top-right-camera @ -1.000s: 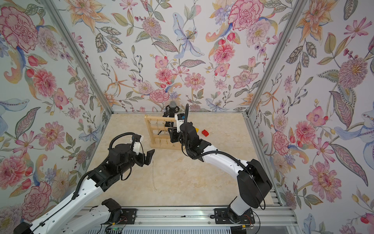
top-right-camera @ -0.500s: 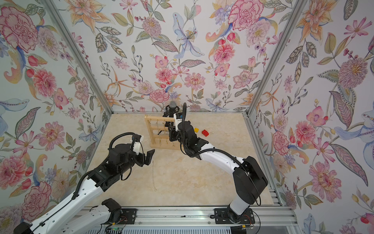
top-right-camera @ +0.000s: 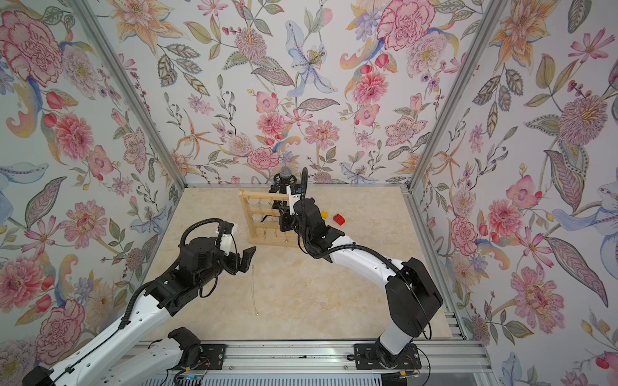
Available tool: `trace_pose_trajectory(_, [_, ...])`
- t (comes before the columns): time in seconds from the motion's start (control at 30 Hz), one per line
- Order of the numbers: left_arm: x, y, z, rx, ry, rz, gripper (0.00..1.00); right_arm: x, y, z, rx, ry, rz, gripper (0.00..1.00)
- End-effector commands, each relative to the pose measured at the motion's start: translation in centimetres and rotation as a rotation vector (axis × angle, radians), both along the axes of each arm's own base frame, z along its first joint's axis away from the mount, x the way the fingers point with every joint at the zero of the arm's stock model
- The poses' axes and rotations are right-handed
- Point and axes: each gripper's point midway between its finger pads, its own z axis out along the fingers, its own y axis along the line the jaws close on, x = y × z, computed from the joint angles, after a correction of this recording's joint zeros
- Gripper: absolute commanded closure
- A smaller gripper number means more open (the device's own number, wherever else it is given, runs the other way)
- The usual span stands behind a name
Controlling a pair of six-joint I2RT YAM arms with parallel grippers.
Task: Take the necklace off the jewelry display stand
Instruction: Take off the necklace from the stand.
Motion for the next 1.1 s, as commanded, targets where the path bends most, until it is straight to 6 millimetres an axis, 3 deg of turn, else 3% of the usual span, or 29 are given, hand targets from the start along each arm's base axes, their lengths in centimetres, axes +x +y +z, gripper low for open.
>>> trace_pose_trajectory(0.0, [-0.1,0.1,0.0,0.0,-0.006,-0.011,0.01,0.3,0.3,1.0,-0.007,-0.027,-0.008,0.85])
trace_pose_trajectory(0.53, [0.0,0.1,0.0,-0.001,-0.007,-0.012,0.01,0.4,0.3,0.8,-0.017,-0.017,-0.01,0.93])
trace_pose_trajectory(0.8, [0.0,0.1,0.0,0.0,-0.007,-0.011,0.01,0.1,0.1,1.5,0.013,-0.013,0.006,1.0])
trace_pose_trajectory(1.07, [0.0,0.1,0.0,0.001,-0.008,-0.012,0.01,0.0,-0.2,2.0,0.047,-0.01,0.027,1.0])
